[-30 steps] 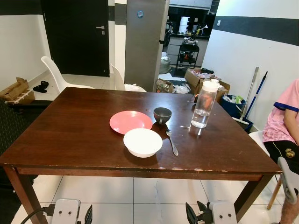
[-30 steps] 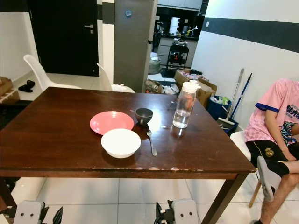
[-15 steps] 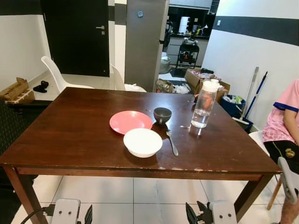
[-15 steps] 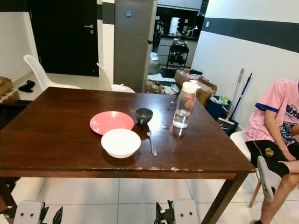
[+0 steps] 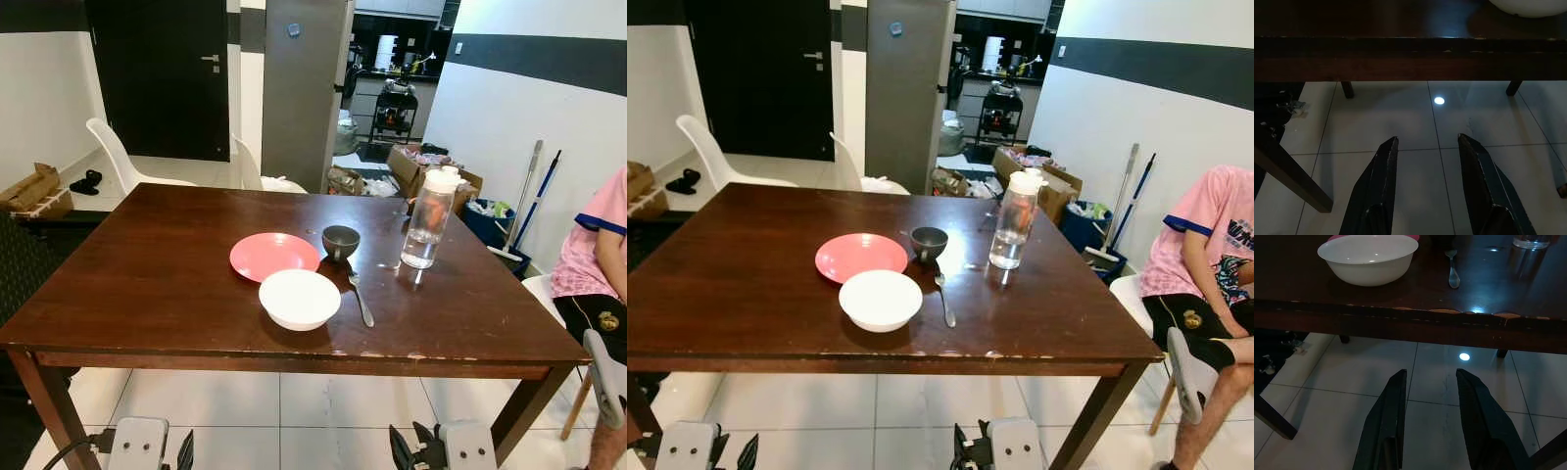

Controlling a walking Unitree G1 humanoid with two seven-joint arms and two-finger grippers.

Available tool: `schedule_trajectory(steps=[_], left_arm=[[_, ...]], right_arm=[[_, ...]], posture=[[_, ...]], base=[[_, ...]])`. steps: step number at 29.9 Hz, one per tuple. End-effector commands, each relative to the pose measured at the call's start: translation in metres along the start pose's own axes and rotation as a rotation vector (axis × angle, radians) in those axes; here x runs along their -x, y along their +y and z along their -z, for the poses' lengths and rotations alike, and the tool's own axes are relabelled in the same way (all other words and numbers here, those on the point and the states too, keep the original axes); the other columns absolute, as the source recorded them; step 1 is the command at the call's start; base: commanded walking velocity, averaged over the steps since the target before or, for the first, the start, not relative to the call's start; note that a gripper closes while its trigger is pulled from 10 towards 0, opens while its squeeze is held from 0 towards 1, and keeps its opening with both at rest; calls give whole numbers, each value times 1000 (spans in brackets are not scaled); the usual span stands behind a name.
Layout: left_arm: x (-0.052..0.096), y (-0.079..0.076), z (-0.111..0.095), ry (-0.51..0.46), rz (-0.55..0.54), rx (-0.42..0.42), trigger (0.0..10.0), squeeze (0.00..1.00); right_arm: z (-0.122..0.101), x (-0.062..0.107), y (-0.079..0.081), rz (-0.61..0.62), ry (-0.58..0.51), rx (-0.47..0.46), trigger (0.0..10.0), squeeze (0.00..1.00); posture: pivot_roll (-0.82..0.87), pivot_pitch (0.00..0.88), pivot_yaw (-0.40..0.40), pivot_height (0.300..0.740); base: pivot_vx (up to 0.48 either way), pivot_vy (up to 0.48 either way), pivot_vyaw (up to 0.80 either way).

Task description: Setting the table

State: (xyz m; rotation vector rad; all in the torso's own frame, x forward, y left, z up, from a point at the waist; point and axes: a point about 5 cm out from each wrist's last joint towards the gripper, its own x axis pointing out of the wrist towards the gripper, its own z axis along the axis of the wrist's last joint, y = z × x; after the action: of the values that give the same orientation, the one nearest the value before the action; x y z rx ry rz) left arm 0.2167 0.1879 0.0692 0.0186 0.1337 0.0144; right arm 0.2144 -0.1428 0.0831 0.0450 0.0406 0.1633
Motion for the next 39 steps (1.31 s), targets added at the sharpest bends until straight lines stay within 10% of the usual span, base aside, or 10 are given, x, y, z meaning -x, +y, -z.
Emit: schedule_trajectory(steps=[1, 39], left_arm=[[2, -1, 2, 16, 9, -3, 10000, 0], [2, -1, 2, 17, 11, -4, 10000, 0]], right_arm=[[2, 2, -2, 10, 14, -13, 10000, 0], [2, 3, -2, 10, 14, -15, 10000, 0]], posture=[[9, 0, 4, 740], [8, 0, 5, 740]], base=[[0, 0, 0], [0, 0, 0]])
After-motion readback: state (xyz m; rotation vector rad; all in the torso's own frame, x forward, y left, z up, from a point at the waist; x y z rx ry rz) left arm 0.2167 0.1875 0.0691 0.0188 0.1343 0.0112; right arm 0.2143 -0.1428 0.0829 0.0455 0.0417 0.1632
